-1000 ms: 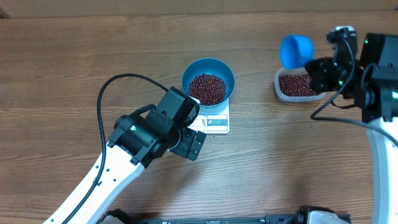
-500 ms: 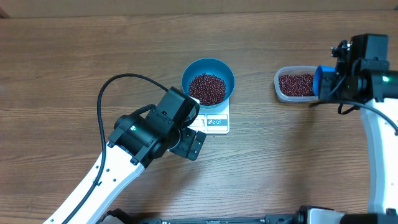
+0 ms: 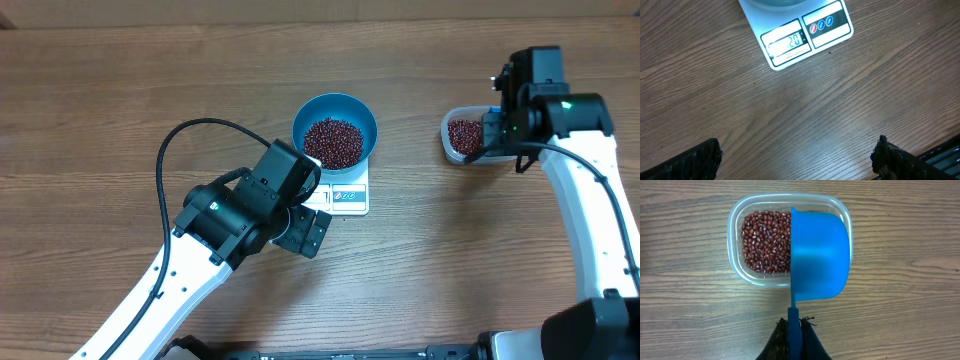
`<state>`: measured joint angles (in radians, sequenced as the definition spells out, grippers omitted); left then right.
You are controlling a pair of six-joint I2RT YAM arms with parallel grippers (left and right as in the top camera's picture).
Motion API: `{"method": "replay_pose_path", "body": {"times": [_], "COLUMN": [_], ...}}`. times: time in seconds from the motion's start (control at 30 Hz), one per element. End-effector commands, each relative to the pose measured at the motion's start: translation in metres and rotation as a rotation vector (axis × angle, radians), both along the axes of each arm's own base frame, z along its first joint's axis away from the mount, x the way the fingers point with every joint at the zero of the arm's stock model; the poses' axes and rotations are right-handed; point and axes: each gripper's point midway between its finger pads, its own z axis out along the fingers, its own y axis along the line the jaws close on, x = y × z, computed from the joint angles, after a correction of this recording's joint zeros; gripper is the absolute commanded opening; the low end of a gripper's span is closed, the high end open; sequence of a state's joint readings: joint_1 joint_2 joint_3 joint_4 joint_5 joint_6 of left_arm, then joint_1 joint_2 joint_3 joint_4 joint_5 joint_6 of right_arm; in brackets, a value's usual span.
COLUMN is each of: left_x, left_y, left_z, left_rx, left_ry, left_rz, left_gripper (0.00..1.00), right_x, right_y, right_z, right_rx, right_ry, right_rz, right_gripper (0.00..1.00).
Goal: Scoop item into bowl and weigh 150g on scale
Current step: 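Move the empty scoop back right over the bean tub, then lower the scoop into the tub and scoop more beans with the right gripper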
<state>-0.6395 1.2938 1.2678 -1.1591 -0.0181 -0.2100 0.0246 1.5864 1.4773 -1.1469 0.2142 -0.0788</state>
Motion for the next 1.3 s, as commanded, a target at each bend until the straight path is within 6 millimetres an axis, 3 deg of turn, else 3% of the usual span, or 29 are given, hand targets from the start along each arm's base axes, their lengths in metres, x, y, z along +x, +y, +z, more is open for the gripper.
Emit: {"method": "replay_pose_path", "body": {"times": [0.0, 0.47, 0.9, 1.1, 1.27], "left_x": [0.000, 0.000, 0.000, 0.000, 0.000], "left_y": [0.000, 0.000, 0.000, 0.000, 0.000], "left_z": [0.008, 0.008, 0.008, 0.008, 0.008], "left_rx": [-0.027, -0.027, -0.027, -0.027, -0.027], "left_ry": [-0.014, -0.014, -0.014, -0.014, -0.014], "left_rz": [0.016, 0.016, 0.016, 0.016, 0.016], "left_gripper": [1.00, 1.00, 0.99, 1.00, 1.00], "right_x": [0.010, 0.024, 0.034, 0.032, 0.032], "right_y": [0.001, 0.014, 0.029, 0.031, 0.048], "right_z": [0.001, -0.037, -0.040, -0.052, -0.058], "right_rx": [-0.033, -0.009, 0.039, 0.048, 0.141], "right_ry": [-0.015, 0.062, 0.038, 0.080, 0.091], "right_rz": [-0.002, 0.029, 0.068, 0.071, 0.103], "right_gripper": [0.04, 0.04, 0.04, 0.04, 0.04]}}
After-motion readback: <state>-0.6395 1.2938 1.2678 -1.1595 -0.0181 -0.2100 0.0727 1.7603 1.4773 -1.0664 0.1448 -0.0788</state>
